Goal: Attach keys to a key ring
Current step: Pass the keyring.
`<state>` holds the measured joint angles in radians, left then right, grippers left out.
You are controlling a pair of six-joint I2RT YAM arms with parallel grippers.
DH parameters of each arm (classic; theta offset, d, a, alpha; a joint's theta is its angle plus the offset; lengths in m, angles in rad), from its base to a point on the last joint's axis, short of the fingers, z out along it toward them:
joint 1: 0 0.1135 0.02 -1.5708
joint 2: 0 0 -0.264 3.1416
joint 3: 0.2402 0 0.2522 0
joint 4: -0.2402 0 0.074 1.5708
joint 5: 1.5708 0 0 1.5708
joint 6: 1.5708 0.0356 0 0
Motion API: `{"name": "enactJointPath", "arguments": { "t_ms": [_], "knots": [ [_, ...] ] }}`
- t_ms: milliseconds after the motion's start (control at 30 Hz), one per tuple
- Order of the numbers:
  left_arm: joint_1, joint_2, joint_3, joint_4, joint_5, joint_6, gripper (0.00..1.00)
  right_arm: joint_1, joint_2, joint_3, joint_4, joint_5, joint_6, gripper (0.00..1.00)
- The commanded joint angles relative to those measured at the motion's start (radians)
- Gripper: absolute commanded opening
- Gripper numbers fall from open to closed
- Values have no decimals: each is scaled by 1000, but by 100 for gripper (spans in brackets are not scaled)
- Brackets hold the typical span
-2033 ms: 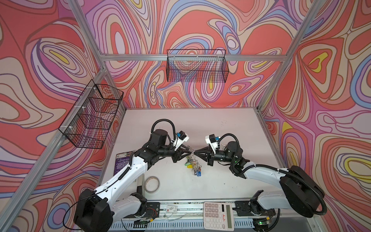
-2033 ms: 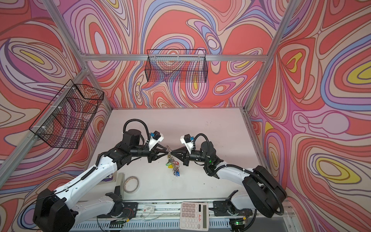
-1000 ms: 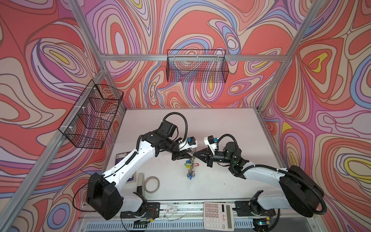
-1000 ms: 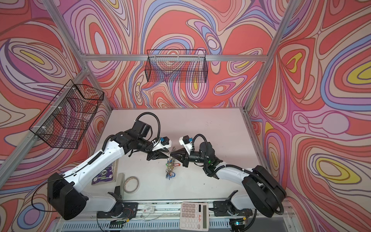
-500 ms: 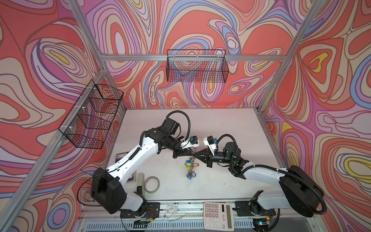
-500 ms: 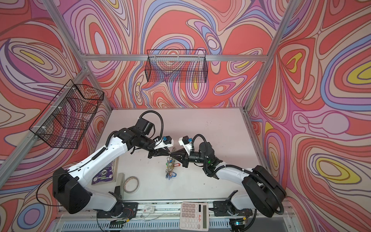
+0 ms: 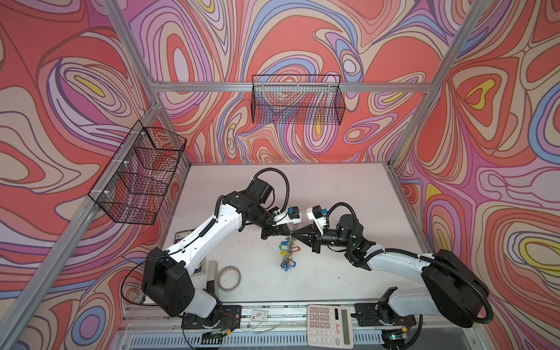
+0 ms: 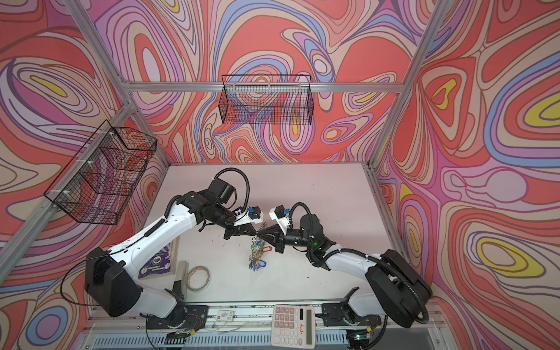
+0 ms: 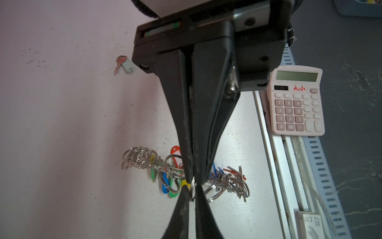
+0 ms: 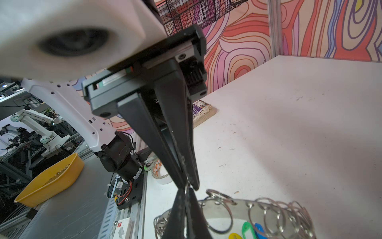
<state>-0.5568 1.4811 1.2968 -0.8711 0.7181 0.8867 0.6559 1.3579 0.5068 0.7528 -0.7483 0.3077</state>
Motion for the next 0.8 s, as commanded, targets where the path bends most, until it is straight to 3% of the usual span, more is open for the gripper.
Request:
{"name": "enactJointPath", "arguments": {
  "t_ms": [0,100,267,300,400,567,767],
  "knots": [
    [-10,17,31,-39,12,22,6,4,-6,29,51,1,-13,0],
    [-9,17,29,-32,25,15,0,4,-9,27,49,0,-17,0],
    [-9,-3,3,13,45,-38,0,3,-22,22,44,22,-15,0],
    [-10,-12,-9,29,53,-49,0,-1,-29,21,45,24,-11,10],
    [-10,-48,-65,125,68,-138,0,-12,-47,17,53,20,12,27],
    [-9,-124,-181,329,97,-323,0,-91,-76,-27,154,18,124,37],
    [-11,-215,-335,638,104,-566,0,-108,-104,-34,119,50,130,45]
  ]
}}
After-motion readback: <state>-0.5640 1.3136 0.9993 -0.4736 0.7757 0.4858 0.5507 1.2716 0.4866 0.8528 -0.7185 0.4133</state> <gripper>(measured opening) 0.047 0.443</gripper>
